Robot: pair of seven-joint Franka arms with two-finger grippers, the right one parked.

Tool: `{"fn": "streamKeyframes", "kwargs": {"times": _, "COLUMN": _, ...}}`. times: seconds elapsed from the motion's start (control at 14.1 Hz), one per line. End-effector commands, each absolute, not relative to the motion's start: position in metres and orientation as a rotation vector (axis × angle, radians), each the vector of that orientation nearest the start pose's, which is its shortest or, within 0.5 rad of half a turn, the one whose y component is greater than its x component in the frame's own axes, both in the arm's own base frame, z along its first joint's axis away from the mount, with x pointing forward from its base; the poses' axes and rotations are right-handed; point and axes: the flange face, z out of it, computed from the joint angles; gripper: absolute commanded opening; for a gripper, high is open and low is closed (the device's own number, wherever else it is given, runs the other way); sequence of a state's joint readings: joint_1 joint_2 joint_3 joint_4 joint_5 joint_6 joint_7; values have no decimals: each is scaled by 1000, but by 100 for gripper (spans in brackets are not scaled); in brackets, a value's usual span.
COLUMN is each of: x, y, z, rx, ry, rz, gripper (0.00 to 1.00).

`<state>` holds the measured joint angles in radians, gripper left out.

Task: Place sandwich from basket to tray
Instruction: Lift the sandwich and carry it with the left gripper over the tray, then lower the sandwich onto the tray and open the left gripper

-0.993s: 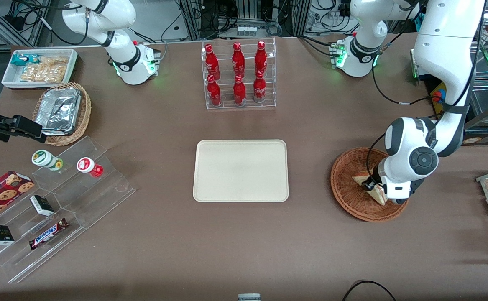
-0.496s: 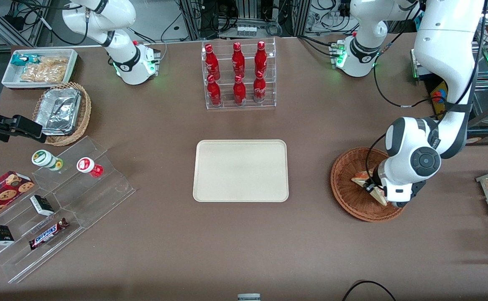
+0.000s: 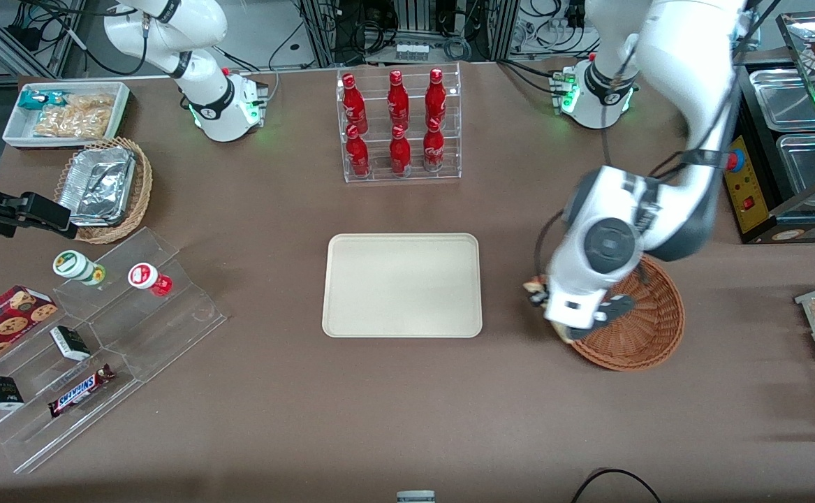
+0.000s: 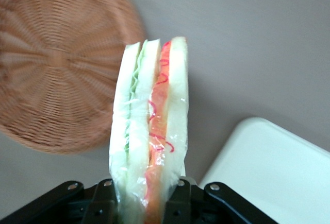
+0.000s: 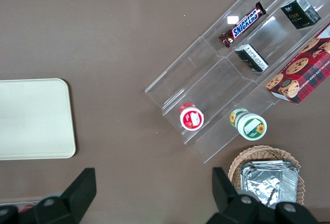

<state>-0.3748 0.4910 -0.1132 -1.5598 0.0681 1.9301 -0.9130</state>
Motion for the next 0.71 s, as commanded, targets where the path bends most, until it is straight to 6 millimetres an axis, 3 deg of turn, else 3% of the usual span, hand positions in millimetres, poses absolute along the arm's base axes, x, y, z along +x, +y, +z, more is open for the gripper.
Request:
{"fn": "streamKeyframes", "kwargs": {"times": 0.0, "x": 599, "y": -374, "z": 336, "rx": -3033, "ry": -487, "rz": 145, "gripper": 25}}
{"fn": "streamKeyframes", "kwargs": {"times": 0.14, "x": 580, "y": -423, "z": 323, "rx": -3095, "ry": -311, "rz": 192, "gripper": 25}}
{"fn": "streamKeyframes", "kwargs": {"times": 0.35, "x": 554, "y": -479, "z": 305, "rx": -3151, "ry": -42, "rz": 233, "gripper": 25}}
{"fn": "streamKeyframes", "kwargs": {"times": 0.64, "x": 525, "y": -524, "z": 258, "rx": -3164, "ry": 57, "rz": 237, "gripper": 24}}
